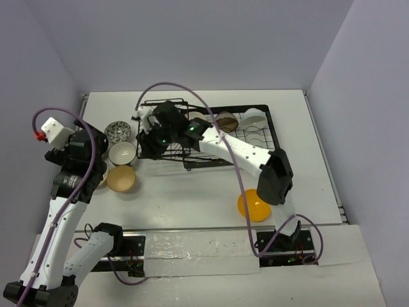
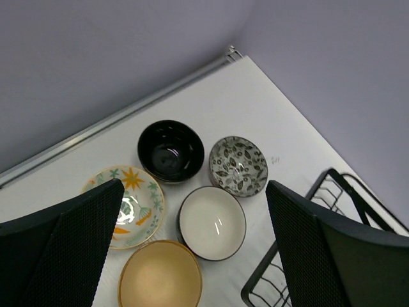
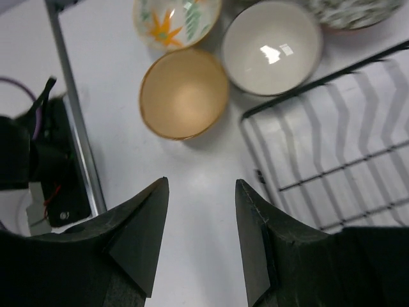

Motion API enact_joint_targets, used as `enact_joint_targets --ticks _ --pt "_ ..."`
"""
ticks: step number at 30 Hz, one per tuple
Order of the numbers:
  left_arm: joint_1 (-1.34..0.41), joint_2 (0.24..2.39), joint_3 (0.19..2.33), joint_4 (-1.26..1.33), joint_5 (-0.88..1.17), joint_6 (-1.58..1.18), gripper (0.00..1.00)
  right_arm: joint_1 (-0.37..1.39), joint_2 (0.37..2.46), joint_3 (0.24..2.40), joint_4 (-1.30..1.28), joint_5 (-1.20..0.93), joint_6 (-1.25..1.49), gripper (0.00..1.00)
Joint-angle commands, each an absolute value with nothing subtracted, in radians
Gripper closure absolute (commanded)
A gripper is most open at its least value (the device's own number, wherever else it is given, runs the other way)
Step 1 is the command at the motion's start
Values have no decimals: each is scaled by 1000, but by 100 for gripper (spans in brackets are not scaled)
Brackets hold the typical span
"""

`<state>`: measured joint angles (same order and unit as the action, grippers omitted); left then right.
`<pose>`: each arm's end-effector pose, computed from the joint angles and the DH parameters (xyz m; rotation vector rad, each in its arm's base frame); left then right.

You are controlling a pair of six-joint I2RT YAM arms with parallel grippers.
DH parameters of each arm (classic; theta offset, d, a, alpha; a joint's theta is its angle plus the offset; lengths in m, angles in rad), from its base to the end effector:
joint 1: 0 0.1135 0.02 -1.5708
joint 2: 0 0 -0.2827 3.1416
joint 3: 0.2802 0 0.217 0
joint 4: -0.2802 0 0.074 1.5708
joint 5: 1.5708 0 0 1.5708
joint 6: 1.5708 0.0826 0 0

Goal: Load the bowls into the dish rack
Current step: Pick up the bowl from the corner of the board.

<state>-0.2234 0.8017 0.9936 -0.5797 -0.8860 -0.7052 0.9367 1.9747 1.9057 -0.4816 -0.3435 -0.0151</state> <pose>0.1444 0.0328 0.3676 -0.9491 1.5500 0.2137 0.2576 0.3972 0.3395 -1.2041 1.8677 0.8939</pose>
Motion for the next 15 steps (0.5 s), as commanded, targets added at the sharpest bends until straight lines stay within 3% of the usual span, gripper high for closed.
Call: enact_joint_targets --ticks 1,6,15 --pt "-199 788 1042 -672 -991 -796 1 986 2032 1976 -549 -429 -72 46" --pt "-173 821 1075 -778 -1062 -899 1 1045 2108 2026 -583 -480 -95 46" --pt "32 778 950 -739 -865 -851 1 1106 2194 2097 -615 -500 -127 46"
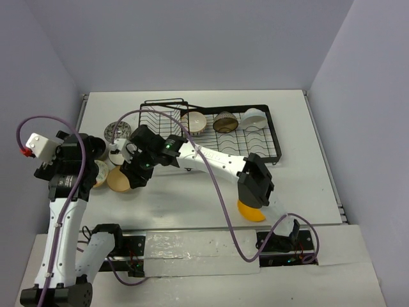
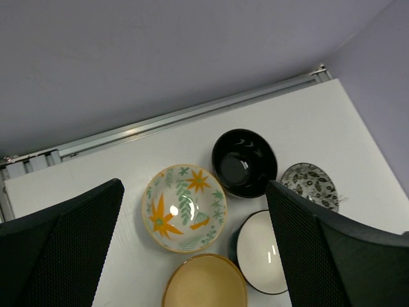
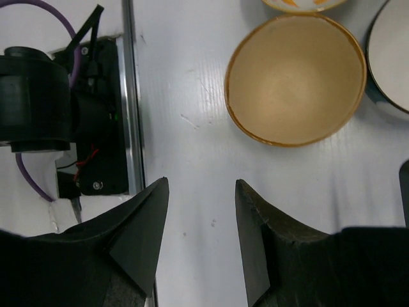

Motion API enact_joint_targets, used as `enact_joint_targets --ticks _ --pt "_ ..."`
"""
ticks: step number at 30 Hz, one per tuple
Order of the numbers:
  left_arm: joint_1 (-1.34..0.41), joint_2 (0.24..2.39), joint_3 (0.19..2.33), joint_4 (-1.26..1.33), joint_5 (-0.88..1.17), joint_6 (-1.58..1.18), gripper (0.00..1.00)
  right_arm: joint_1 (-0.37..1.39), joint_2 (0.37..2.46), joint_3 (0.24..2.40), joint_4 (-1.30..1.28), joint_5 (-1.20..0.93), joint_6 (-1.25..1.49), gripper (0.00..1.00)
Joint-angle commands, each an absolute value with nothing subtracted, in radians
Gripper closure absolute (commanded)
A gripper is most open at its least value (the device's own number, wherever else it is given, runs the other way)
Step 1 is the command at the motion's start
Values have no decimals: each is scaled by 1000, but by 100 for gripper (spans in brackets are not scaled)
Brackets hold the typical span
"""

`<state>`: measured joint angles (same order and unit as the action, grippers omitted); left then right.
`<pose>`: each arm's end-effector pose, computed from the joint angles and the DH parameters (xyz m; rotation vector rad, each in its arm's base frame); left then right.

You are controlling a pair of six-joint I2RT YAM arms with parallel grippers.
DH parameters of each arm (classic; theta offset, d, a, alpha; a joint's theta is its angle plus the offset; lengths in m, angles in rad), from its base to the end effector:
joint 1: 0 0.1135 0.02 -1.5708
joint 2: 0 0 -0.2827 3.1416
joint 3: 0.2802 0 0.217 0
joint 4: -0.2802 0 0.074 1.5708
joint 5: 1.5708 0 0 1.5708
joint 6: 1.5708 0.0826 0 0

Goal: Load the bowls into the dish rack
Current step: Pick up the bowl from the corner of the board.

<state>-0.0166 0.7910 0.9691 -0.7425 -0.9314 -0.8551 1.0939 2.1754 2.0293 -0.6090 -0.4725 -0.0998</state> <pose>0.1211 0.0643 0.3446 -1.2190 1.4795 0.4124 0.1976 0.4643 0.2740 -1.5859 1.8809 1.0220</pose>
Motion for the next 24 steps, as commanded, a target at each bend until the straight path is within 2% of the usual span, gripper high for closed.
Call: enact_joint_targets --ticks 1,9,16,24 --pt "40 776 942 -739 -862 -844 1 1111 2207 2106 -617 -506 -129 46" --pt "89 779 904 -689 -815 -838 1 1123 2319 2229 -670 -522 -156 45" --pt "117 767 890 -670 -761 -834 1 1123 2390 2319 -684 -523 -173 39" --pt "117 753 879 -649 -724 -824 1 1126 2437 2336 -647 -580 -170 34"
